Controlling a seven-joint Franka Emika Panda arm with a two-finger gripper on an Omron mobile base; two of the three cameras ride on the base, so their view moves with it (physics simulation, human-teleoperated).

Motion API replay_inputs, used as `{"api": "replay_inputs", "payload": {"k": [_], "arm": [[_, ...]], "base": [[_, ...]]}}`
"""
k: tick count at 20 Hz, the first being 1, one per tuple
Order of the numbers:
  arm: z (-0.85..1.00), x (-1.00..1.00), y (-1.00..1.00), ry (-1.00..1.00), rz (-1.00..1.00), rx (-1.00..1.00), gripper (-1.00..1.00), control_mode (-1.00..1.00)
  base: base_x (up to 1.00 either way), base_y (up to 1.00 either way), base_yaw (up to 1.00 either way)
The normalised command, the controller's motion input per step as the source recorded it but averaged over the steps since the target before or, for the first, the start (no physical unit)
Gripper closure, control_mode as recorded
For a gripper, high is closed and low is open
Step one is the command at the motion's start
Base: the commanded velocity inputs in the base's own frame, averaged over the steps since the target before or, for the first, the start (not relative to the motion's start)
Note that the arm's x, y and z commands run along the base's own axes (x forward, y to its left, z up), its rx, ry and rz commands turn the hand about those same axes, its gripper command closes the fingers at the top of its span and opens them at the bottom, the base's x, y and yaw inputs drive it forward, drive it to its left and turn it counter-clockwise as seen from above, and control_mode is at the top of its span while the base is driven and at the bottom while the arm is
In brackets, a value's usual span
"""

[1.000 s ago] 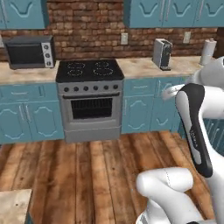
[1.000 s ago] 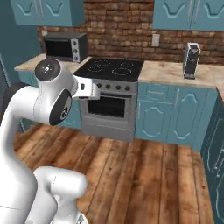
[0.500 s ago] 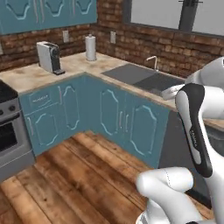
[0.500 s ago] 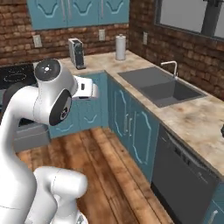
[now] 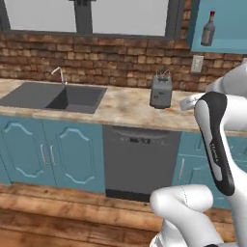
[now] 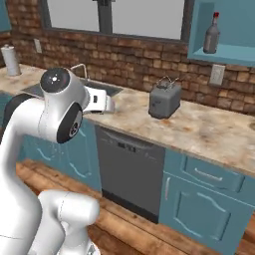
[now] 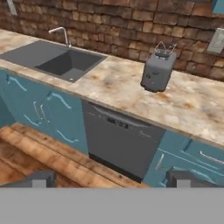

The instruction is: Get the candle and the liquor from the cabinet and move them to the dining counter.

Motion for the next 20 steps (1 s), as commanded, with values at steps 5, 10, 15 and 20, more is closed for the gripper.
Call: {"api": "replay_inputs", "payload": {"k": [5,10,15,20], "arm": [[0.0,0.0,0.0,0.0,0.0,0.0,-1.0,1.0],[0.0,0.0,0.0,0.0,0.0,0.0,-1.0,1.0],[0.0,0.0,0.0,0.0,0.0,0.0,-1.0,1.0],[0.0,0.0,0.0,0.0,0.0,0.0,-1.0,1.0]], "base": [[0.39,0.2,-0.64],[0.31,0.0,-0.34],[0.49,-0.05,-0.26],[0.33,-0.28,-0.32]]}}
